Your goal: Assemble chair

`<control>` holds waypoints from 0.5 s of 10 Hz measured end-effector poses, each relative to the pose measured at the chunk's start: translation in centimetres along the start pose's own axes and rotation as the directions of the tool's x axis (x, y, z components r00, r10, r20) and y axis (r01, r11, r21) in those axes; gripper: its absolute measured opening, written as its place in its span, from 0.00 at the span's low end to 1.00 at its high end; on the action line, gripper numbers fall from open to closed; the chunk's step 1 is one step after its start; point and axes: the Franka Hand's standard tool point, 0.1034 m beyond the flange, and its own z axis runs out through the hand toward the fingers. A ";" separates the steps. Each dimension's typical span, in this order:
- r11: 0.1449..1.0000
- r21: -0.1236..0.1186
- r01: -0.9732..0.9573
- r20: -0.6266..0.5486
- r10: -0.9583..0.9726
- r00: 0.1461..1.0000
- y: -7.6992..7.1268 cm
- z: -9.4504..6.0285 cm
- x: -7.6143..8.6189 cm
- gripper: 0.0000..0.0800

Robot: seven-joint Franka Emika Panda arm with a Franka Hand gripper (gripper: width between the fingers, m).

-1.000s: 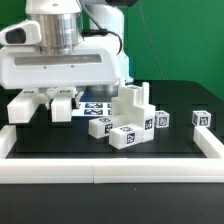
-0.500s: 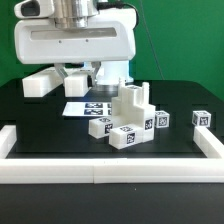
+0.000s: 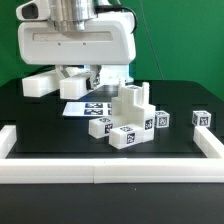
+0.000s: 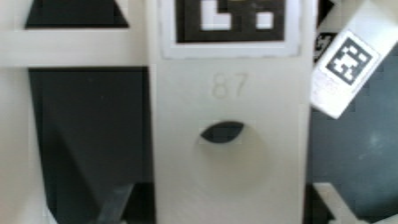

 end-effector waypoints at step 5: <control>0.996 0.030 -0.080 -0.004 0.080 0.997 -0.2 -2.0 -1.8 0.36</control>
Offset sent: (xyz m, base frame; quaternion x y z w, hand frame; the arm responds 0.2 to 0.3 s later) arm -0.0269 0.0018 0.0244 -0.0104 -0.0062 0.0273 0.9996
